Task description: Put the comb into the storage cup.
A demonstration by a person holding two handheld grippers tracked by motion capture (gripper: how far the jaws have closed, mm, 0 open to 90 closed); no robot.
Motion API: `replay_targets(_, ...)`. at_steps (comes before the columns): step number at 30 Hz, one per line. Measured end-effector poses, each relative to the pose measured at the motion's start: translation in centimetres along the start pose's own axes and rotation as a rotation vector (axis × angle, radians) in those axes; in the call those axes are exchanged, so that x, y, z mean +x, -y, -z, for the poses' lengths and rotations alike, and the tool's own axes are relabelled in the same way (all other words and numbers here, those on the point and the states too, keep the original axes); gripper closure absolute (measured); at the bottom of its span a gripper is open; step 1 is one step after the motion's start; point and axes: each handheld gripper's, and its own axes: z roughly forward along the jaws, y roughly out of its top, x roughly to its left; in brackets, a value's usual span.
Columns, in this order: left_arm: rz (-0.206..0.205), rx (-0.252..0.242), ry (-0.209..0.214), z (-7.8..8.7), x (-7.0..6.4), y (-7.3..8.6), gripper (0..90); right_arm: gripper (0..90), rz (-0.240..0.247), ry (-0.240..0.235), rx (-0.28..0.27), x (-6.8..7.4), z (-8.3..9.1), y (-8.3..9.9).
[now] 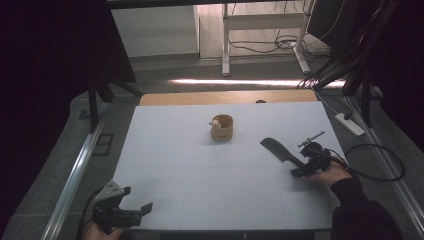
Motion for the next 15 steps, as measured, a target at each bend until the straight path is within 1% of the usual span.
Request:
replay_targets(2,0.0,0.001,0.0,-0.01,0.0,0.0,3.6,11.2,0.0,-0.005,0.003,-0.02,0.21,-0.11)
replay_targets(6,-0.001,0.001,-0.001,-0.01,-0.01,-0.01,3.6,25.3,0.016,-0.007,0.003,-0.1,0.62,-0.28)
replay_targets(9,-0.001,0.002,-0.001,-0.03,-0.02,-0.02,3.6,41.5,0.043,-0.019,-0.001,-0.02,0.92,-0.44)
replay_targets(12,-0.001,0.002,-0.001,-0.03,-0.02,-0.02,3.6,54.0,0.062,-0.03,-0.004,0.04,1.01,-0.62)
replay_targets(15,-0.001,0.003,-0.002,-0.04,-0.03,-0.02,3.7,65.1,0.065,-0.031,-0.008,-0.06,1.05,-0.72)
